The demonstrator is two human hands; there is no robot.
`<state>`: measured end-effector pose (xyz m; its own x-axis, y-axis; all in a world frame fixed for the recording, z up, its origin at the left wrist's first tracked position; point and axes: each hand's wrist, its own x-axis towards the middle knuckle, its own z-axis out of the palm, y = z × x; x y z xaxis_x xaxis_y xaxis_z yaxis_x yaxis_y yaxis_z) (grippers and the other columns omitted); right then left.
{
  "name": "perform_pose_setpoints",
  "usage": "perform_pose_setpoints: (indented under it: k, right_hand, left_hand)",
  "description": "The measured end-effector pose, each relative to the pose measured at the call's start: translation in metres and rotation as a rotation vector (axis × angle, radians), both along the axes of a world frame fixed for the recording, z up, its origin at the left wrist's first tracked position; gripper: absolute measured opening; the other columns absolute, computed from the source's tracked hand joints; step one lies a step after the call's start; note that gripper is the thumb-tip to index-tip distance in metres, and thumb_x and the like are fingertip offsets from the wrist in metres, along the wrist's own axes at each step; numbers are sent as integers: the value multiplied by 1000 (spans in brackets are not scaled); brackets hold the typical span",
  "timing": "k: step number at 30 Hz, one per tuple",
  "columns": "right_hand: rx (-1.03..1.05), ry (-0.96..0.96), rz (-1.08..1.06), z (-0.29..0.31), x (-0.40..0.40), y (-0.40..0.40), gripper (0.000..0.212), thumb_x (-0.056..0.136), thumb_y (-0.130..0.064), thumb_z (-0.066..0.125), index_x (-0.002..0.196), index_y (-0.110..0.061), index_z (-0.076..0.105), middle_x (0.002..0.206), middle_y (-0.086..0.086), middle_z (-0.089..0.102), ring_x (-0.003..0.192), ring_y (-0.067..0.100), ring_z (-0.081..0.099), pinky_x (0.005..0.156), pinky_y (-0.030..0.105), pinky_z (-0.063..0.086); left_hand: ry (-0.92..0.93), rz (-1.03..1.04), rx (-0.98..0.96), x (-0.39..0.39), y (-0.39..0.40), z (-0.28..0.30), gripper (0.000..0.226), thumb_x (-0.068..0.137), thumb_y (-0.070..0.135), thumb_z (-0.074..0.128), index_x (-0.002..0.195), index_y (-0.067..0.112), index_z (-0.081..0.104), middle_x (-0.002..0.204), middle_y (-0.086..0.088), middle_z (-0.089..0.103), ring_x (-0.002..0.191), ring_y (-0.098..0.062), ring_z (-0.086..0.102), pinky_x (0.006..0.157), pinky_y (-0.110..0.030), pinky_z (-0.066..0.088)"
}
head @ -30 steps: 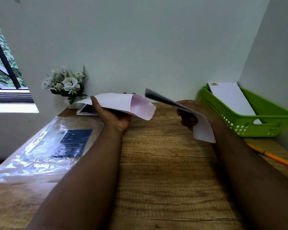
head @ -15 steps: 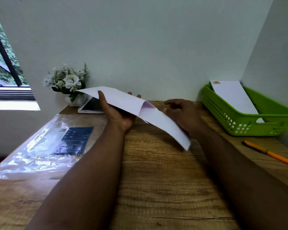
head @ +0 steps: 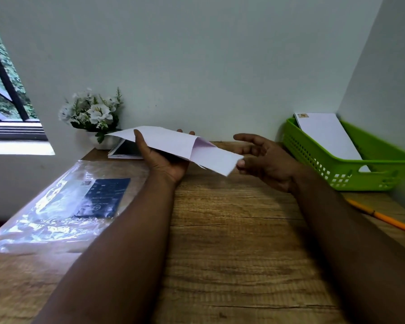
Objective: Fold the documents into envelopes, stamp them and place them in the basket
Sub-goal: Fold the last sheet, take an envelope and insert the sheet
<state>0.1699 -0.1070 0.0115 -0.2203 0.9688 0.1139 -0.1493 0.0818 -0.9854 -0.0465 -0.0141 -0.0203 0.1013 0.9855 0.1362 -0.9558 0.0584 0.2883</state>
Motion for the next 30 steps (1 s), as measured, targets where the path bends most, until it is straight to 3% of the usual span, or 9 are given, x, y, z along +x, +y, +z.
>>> perform_pose_setpoints:
  k: [2, 5, 8, 12, 18, 22, 25, 27, 30]
  right_hand:
    - [79, 2, -132, -3, -18, 3, 62, 72, 10, 71, 126, -17, 55, 104, 10, 59, 81, 17, 64, 66, 29, 54]
    - [377, -506, -428, -11, -32, 8, 65, 67, -12, 83, 123, -30, 56, 103, -2, 52, 76, 5, 54, 67, 18, 47]
    - [578, -684, -468, -18, -33, 10, 68, 66, -24, 85, 127, -32, 54, 110, -6, 49, 84, 0, 52, 72, 8, 42]
    - [817, -983, -563, -23, -34, 14, 61, 72, -41, 74, 128, -25, 56, 120, 1, 54, 106, 17, 55, 87, 40, 48]
    - [1095, -1272, -579, -4, -44, 8, 42, 79, -27, 65, 121, -21, 62, 121, 4, 62, 106, 26, 61, 83, 43, 47]
    - [939, -1346, -336, 11, -41, -1, 35, 81, -28, 64, 116, -27, 66, 122, -6, 65, 114, 15, 59, 95, 42, 45]
    - [588, -1476, -174, 11, -32, -7, 40, 84, -44, 65, 122, -34, 61, 130, -15, 58, 116, 8, 53, 91, 24, 38]
    - [288, -1445, 14, 6, -22, -6, 55, 77, -57, 67, 127, -35, 57, 135, -15, 53, 118, 6, 48, 91, 21, 33]
    - [72, -1325, 156, 0, -8, -1, 70, 66, -57, 76, 130, -40, 53, 144, -19, 43, 131, 7, 39, 102, 26, 31]
  left_hand:
    - [32, -36, 9, 4, -1, -1, 70, 71, 73, 58, 115, 19, 57, 122, -18, 50, 119, -40, 50, 99, -66, 37]
    - [113, -123, 23, 9, -4, -2, 91, 65, 76, 60, 135, 18, 50, 125, -21, 51, 125, -45, 48, 99, -66, 36]
    - [198, -141, 26, 12, -13, 2, 92, 69, 78, 53, 137, 17, 47, 113, -20, 60, 102, -43, 64, 91, -58, 46]
    - [310, -193, 5, 20, -23, 5, 85, 75, 80, 44, 130, 15, 54, 106, -16, 63, 91, -35, 64, 84, -46, 51]
    - [519, -231, -29, 27, -30, 18, 86, 81, 82, 12, 106, 16, 62, 82, -13, 72, 72, -29, 69, 73, -34, 51]
    - [904, -224, -52, 31, -32, 31, 68, 94, 68, 17, 100, 16, 61, 75, -7, 72, 66, -23, 68, 54, -23, 52]
    - [1488, 251, -91, 36, -22, 15, 34, 96, 43, 48, 91, 13, 64, 79, -7, 69, 64, -21, 65, 47, -22, 46]
    - [1615, 532, -49, 34, -16, 6, 14, 92, 26, 55, 87, 15, 62, 81, -10, 70, 60, -24, 66, 50, -29, 55]
    - [1672, 621, 107, 32, -19, 12, 14, 90, 15, 56, 88, 7, 67, 81, -12, 70, 58, -26, 65, 57, -35, 56]
